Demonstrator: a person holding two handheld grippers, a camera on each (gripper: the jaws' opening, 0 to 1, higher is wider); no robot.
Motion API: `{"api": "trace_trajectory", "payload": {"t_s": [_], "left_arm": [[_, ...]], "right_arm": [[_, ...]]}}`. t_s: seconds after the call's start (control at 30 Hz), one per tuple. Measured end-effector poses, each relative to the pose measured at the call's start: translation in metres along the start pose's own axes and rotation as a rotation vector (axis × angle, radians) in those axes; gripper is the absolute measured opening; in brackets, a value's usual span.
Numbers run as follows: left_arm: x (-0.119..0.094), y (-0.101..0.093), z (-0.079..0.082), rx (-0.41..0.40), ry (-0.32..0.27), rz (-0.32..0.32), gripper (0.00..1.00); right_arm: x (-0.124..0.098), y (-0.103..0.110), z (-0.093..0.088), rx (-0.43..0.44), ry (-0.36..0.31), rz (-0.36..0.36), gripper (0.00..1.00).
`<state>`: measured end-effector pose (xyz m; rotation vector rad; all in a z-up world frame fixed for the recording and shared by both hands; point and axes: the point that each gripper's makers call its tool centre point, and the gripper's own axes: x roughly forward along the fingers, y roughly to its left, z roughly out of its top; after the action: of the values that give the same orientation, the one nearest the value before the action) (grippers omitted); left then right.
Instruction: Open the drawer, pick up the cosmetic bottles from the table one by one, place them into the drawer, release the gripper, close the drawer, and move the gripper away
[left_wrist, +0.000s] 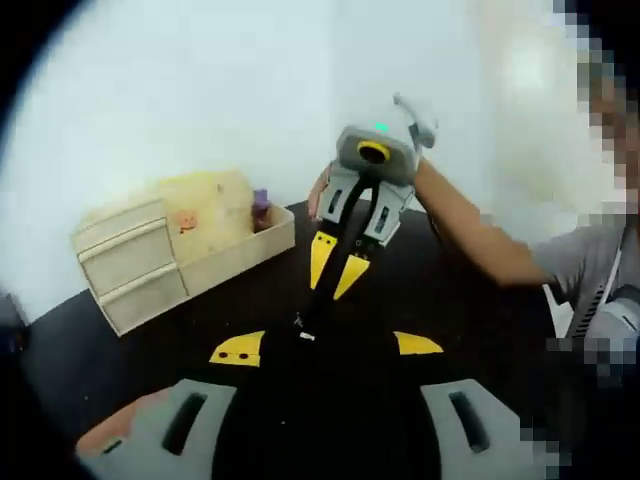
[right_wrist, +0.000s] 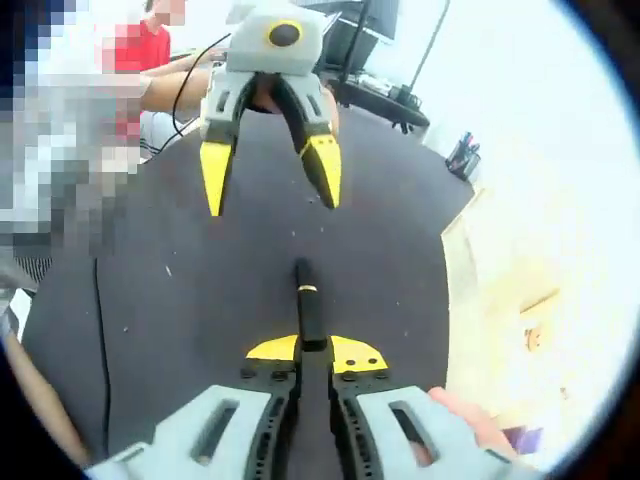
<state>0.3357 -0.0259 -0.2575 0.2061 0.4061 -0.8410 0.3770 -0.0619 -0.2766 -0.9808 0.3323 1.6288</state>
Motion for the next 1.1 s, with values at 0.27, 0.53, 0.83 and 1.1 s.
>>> {"api": "trace_trajectory", "payload": {"t_s": [0.27,0.53,0.83,1.1], "left_arm": [[0.015,-0.006,-0.002,0.076,0.048,0.008,0.41],[0.024,-0.003,-0.003,0.188,0.117,0.009,0.30],[0.028,-0.008,-0.011,0.239,0.139,0.005,0.25],[0.033,-0.004,-0.004,0.282,0.106,0.028,0.15]], "right_arm": [[-0.008,0.005,0.021,-0.053,-0.010,-0.015,0.07],[-0.009,0.021,0.041,-0.142,0.012,-0.013,0.06],[-0.006,0.029,0.050,-0.193,0.025,-0.011,0.06],[-0.008,0.030,0.050,-0.205,0.024,-0.007,0.06]]}}
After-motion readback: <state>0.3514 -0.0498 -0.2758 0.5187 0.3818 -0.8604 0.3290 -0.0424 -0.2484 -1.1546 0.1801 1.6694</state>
